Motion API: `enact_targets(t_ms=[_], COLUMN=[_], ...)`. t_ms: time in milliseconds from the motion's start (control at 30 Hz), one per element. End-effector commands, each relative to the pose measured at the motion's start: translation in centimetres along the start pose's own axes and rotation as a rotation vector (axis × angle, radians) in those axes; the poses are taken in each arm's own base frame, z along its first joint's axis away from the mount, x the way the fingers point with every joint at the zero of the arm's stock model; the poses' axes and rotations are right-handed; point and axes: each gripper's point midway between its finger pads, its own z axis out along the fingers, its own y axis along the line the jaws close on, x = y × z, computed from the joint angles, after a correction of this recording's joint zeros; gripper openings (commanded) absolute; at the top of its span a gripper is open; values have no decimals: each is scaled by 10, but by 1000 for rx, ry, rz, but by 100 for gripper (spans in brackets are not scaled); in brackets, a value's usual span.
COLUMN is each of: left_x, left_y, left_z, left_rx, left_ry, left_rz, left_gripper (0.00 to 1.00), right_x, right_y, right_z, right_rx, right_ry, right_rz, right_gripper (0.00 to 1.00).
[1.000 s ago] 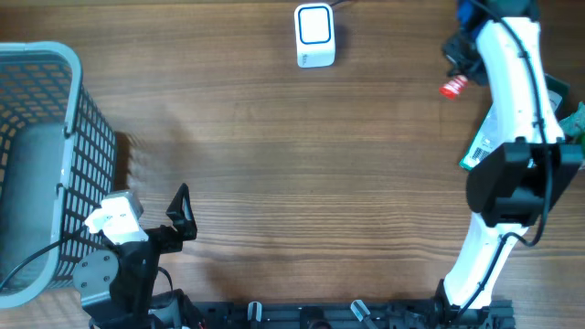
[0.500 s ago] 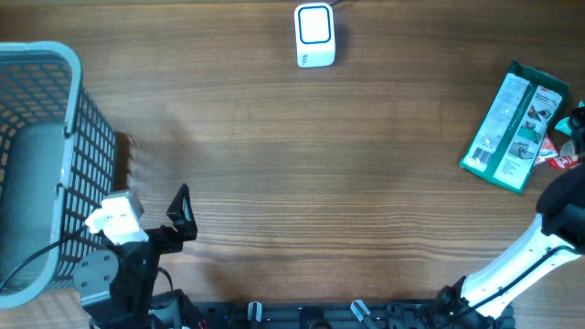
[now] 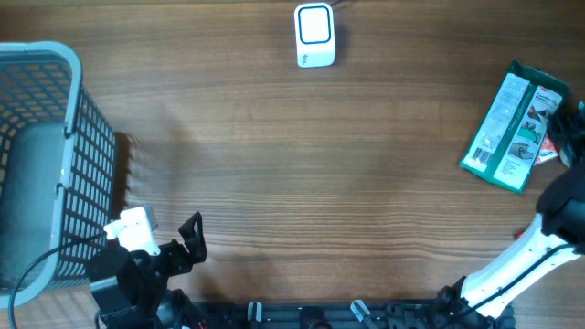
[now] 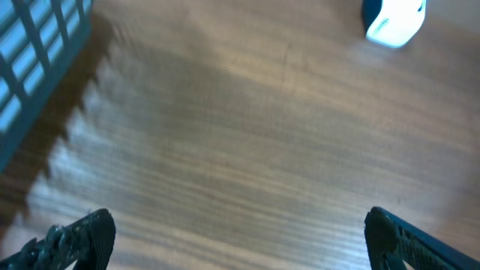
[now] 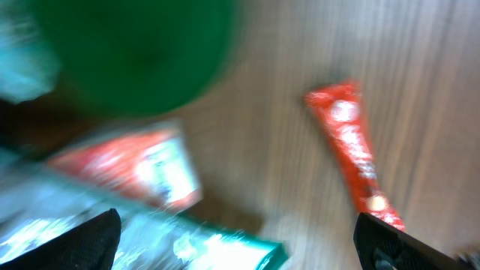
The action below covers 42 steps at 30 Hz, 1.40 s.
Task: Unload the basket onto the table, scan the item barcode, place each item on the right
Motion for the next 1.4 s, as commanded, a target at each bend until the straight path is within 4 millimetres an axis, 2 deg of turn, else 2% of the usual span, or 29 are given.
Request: enact_targets(t_ms=[0, 67, 100, 133, 167, 233, 300, 333, 533, 633, 733, 833, 867, 933, 1000, 1233, 1333, 1367], left_x=[4, 4, 4, 4, 4, 4, 4, 4, 4, 4, 4, 4, 4, 4, 4, 4, 4, 4], left_y=[3, 3, 3, 3, 3, 3, 3, 3, 3, 3, 3, 3, 3, 3, 3, 3, 3, 3], left_z=[0, 0, 0, 0, 0, 0, 0, 0, 0, 0, 0, 0, 0, 0, 0, 0, 0, 0], left_rx=[-13, -13, -13, -13, -13, -13, -13, -13, -13, -13, -13, -13, -13, -13, -13, -13, -13, -13], left_ry=[12, 12, 12, 12, 12, 12, 12, 12, 12, 12, 12, 12, 12, 12, 12, 12, 12, 12], left_rz=[-18, -18, -18, -18, -18, -18, -18, -18, -18, -18, -18, -18, -18, -18, -18, -18, -18, -18], left_gripper=[100, 100, 100, 100, 100, 100, 100, 100, 100, 100, 100, 100, 100, 100, 100, 100, 100, 100], right_x=[24, 68, 101, 130, 152, 184, 223, 232, 233, 230, 225, 222, 228, 240, 247, 238, 236, 236], right_y=[52, 83, 92, 93, 93, 92, 96, 97, 98, 106, 122, 142, 145, 141, 128, 67, 38, 26], right_z=[-96, -160, -197, -225, -241, -259, -266, -267, -267, -276, -293, -339, -364, -393, -413, -460, -470, -466], right_rx=[-283, -518, -643, -718, -760, -799, -823, -825, -809, -849, -918, -1075, -1143, -1209, -1241, -1327, -1368, -1385], right_ry=[-129, -174, -180, -186, -188, -195, -165, -163, -189, -242, -359, -537, -632, -751, -827, -960, -1064, -1085], right_rz=[-282, -497, -583, -643, -692, -765, -856, -876, -879, -916, -1003, -1034, -1075, -1147, -1195, -1155, -1144, -1131], right_gripper=[100, 99, 100, 100, 100, 100, 99, 100, 100, 100, 100, 100, 100, 100, 100, 100, 100, 100])
